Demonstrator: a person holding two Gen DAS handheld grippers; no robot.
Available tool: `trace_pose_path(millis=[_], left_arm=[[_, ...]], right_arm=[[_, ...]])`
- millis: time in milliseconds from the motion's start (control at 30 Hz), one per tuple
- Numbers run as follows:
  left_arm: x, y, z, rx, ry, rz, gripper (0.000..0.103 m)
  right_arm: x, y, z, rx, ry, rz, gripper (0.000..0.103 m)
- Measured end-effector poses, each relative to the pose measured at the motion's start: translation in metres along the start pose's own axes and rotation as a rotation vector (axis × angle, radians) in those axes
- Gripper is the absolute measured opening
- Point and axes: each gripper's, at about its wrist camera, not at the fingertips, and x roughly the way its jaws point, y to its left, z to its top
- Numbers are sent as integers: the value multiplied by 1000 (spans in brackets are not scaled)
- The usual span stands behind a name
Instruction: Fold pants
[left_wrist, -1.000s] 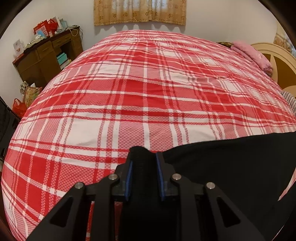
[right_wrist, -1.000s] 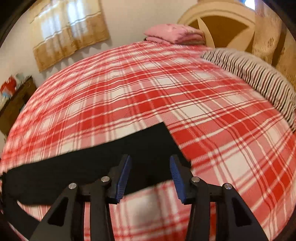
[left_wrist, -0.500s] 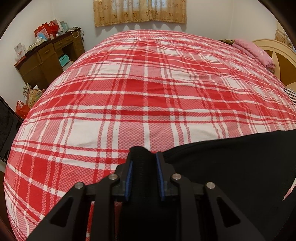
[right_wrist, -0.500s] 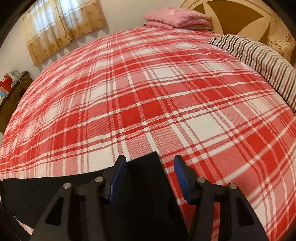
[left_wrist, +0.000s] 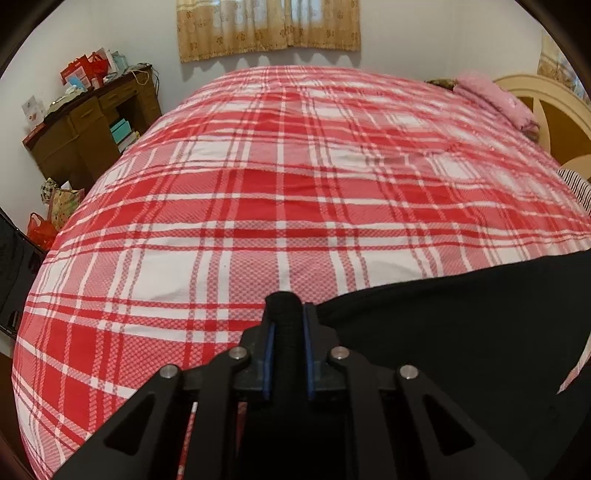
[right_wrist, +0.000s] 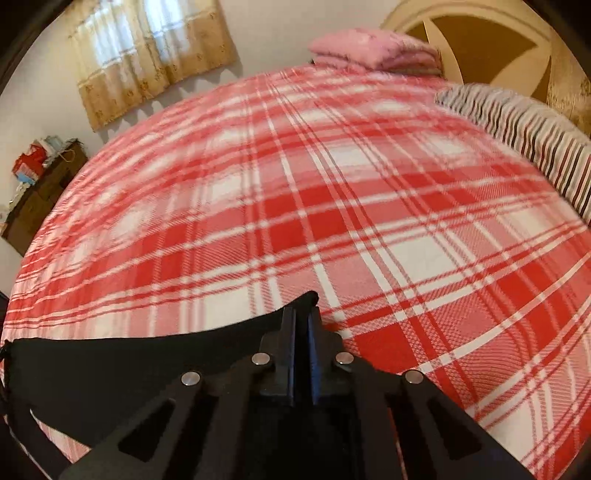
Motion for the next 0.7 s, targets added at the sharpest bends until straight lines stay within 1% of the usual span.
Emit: trace_pose_path(millis=[133, 300, 500, 700], left_arm=[[-14, 9, -1, -45, -49, -39, 13], [-28, 14, -2, -68, -88, -72, 13], [-46, 18, -3, -85, -143, -105, 13], [-69, 26, -9, -102, -214, -142, 13]], right_arm=[[-33, 9, 2, -27, -71, 15, 6], [-64, 9, -3, -39, -128, 23, 6], [-97, 5, -19, -44, -188, 52, 6], [-123, -9, -38, -20, -233, 82, 5]])
